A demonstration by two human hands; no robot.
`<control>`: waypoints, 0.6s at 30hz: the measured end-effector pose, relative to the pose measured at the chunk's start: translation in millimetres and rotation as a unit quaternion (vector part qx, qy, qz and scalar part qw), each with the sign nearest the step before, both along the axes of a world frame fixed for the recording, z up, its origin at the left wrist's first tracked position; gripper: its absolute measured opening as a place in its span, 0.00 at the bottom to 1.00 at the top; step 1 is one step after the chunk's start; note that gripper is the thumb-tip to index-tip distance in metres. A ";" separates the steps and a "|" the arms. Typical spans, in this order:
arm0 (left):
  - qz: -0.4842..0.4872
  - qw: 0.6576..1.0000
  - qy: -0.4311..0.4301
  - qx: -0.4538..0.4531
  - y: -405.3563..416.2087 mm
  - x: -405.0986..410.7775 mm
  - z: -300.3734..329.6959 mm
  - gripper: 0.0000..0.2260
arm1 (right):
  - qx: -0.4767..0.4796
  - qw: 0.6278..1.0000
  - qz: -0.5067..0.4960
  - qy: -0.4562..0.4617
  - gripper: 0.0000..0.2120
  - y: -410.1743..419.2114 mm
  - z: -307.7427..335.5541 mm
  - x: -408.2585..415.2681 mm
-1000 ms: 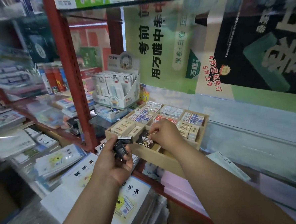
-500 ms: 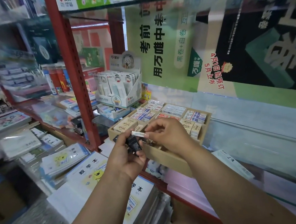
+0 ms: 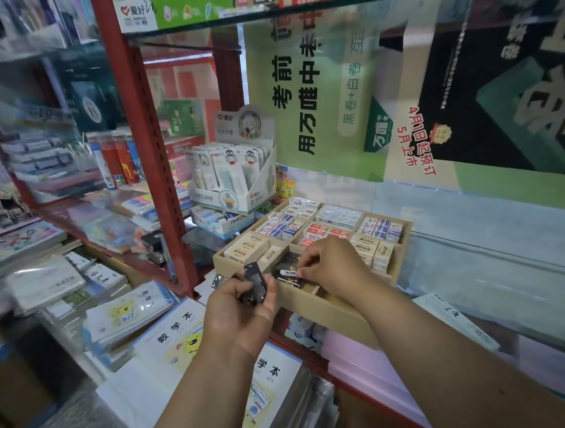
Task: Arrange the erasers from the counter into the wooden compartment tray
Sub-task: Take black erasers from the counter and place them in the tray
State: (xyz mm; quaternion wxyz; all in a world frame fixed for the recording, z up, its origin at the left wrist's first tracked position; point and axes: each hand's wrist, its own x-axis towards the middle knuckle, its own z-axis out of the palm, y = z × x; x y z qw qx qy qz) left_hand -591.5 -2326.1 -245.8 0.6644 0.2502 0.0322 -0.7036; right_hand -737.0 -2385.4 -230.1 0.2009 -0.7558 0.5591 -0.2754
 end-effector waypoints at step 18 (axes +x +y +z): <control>-0.050 0.979 -0.194 0.042 -4.8 -1.4 -10.4 0.05 | 0.053 0.977 0.076 -0.193 0.10 9.1 3.0 11.1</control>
